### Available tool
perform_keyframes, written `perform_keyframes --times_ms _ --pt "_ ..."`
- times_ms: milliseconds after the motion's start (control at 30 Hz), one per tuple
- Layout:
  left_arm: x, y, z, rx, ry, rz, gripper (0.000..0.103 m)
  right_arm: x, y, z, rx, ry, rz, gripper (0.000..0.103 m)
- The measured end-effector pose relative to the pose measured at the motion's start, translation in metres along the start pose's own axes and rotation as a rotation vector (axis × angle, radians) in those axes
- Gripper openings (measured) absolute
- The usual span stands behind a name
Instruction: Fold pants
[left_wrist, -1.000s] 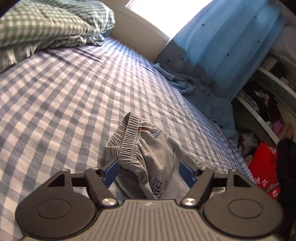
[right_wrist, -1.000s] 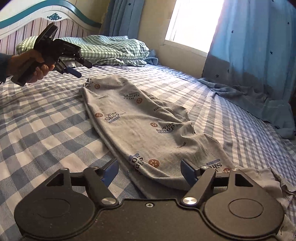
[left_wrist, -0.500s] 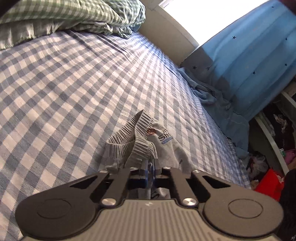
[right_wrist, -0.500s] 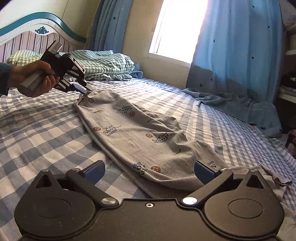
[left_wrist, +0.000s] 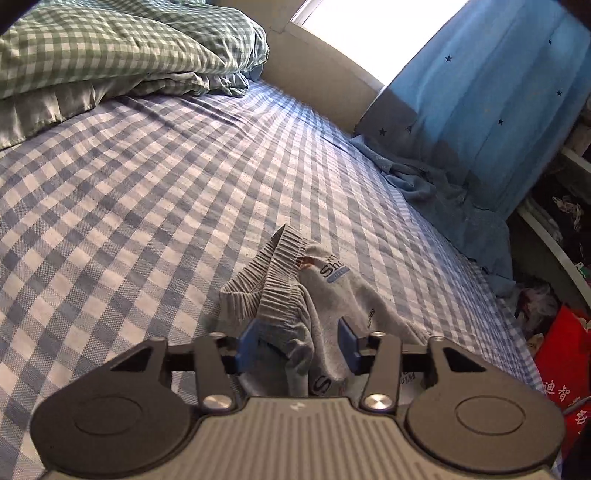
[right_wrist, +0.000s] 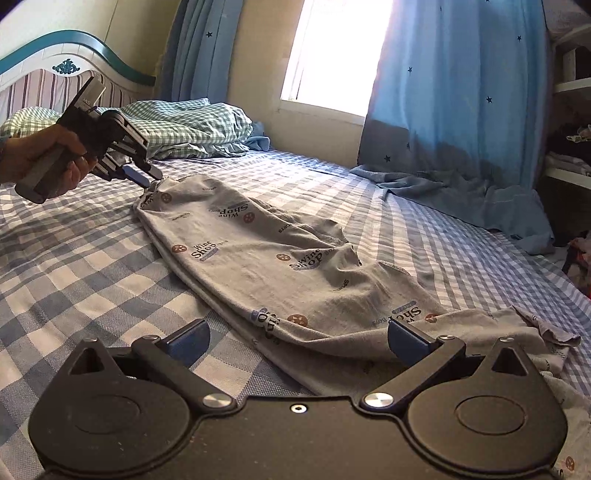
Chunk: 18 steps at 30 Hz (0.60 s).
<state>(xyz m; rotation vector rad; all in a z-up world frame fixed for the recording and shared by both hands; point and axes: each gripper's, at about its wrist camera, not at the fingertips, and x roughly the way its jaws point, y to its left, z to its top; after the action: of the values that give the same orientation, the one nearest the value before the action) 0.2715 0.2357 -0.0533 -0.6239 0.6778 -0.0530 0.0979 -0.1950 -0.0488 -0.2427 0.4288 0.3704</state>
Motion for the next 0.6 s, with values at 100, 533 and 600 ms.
perform_keyframes --times_ms 100,533,600 --pt "0.009 0.001 0.003 -0.054 0.025 -0.012 0.053 0.0 0.001 -0.002 -0.001 0.003 0.004 0.102" --pt "0.01 -0.023 -0.006 0.083 -0.009 0.239 0.007 0.044 -0.007 0.023 0.016 0.097 -0.268 0.102" --pt "0.019 -0.022 -0.011 0.128 0.015 0.268 0.008 0.051 -0.012 0.017 0.038 0.141 -0.275 0.102"
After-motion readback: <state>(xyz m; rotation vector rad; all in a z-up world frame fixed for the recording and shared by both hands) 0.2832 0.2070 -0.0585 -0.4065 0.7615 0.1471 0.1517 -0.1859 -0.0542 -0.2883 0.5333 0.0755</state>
